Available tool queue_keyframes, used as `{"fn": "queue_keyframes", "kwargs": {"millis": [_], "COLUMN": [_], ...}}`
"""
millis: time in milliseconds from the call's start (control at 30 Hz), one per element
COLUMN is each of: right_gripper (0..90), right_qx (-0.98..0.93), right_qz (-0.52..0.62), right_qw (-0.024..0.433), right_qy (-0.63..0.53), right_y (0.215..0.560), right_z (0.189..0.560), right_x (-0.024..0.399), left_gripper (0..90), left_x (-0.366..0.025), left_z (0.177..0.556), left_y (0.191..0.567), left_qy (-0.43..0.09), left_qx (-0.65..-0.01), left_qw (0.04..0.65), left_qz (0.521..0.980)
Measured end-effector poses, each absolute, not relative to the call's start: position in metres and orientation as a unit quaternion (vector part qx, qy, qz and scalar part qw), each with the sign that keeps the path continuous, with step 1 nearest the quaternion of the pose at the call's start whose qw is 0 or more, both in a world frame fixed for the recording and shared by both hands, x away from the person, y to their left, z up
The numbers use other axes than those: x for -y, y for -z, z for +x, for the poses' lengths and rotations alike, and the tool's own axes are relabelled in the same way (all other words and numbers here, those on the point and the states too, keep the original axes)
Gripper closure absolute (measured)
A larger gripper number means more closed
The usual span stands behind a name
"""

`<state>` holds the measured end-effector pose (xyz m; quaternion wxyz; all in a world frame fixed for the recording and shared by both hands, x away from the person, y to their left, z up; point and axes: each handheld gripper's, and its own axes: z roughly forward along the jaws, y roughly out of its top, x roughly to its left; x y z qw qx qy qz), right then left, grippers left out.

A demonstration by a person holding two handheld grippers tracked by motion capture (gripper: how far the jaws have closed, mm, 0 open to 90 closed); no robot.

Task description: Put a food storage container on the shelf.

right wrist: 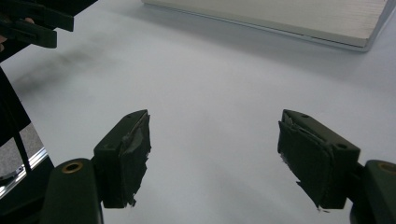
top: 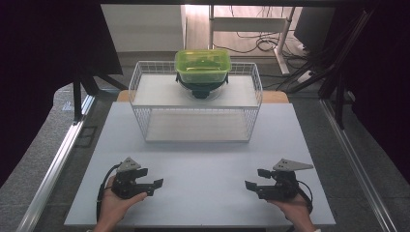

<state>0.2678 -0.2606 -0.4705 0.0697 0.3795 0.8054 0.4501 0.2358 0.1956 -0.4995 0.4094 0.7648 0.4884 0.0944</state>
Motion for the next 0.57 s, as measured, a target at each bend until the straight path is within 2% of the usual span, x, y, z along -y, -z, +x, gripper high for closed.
{"fn": "queue_keyframes", "kwargs": {"millis": [567], "right_gripper": [22.7], "right_qx": [-0.797], "right_qz": [0.383], "right_qw": [0.086], "right_qy": [-0.459], "right_y": [0.4689], "right_z": [0.2685], "right_x": [0.265], "left_gripper": [21.1], "left_x": [-0.1989], "left_z": [0.235], "left_y": [0.4935], "left_qy": [-0.115], "left_qx": [-0.49], "left_qw": [0.418], "left_qz": [0.756]}}
